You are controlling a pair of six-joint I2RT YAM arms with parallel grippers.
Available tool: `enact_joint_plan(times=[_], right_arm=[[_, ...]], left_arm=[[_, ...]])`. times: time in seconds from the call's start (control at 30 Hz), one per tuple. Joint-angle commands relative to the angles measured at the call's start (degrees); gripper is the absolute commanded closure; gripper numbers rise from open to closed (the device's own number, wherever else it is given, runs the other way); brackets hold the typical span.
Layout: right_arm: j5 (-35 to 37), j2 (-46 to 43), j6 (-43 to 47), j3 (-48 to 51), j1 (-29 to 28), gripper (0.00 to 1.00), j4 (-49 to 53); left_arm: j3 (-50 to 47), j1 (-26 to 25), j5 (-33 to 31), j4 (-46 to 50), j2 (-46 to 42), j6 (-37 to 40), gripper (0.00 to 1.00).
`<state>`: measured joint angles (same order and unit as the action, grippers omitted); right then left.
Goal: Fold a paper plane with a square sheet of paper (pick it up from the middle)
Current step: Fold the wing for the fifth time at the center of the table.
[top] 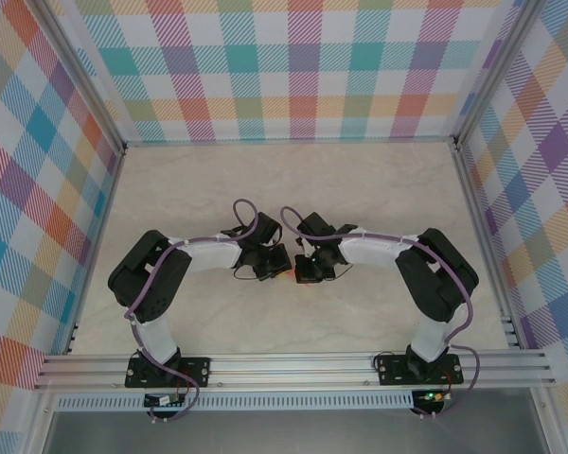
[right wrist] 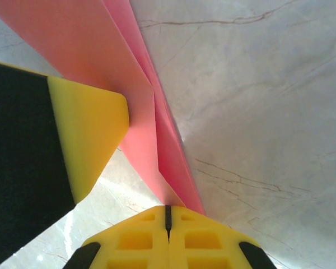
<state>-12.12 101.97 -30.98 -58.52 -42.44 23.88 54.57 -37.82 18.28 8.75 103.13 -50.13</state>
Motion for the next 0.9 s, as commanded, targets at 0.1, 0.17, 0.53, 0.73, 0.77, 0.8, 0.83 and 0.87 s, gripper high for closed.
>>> enact_joint_plan(times=[0.1,0.17,0.53,0.73,0.77,0.8,0.83,0.87], right_arm=[[2.64,1.64,-0.11,-0.76,0.22,0.98,2.97],[2.45,1.99,-0.06,-0.5,0.35,0.98,2.92],[-3.43,1.12,1.2,3.55,3.2,0.98,-0.11],[-7.59,1.55,2.0,7.3,5.79,0.98,-2.74],[-8.1,1.78,2.1,7.69,6.11,0.98,-2.95],[-8.49,2.02,2.13,8.03,6.29,0.98,-3.35],[-9.31,2.24,2.07,8.48,6.59,0.98,-4.01],[-10.03,2.47,2.12,8.86,6.79,0.98,-4.51]], left_arm=[[-1.57,0.12,-7.96,8.65,3.99,0.17,0.91],[-1.48,0.09,-8.01,8.65,4.2,0.29,0.92],[-1.24,0.12,-9.06,9.58,4.53,0.82,0.92],[-0.1,0.12,-10.15,10.76,4.66,2.06,0.91],[0.16,0.12,-10.12,10.62,4.64,2.42,0.92],[0.46,0.12,-9.95,10.39,4.57,2.93,0.91],[0.7,0.12,-9.19,9.5,4.45,3.6,0.91],[0.93,0.12,-8.41,8.39,4.09,4.31,0.9]])
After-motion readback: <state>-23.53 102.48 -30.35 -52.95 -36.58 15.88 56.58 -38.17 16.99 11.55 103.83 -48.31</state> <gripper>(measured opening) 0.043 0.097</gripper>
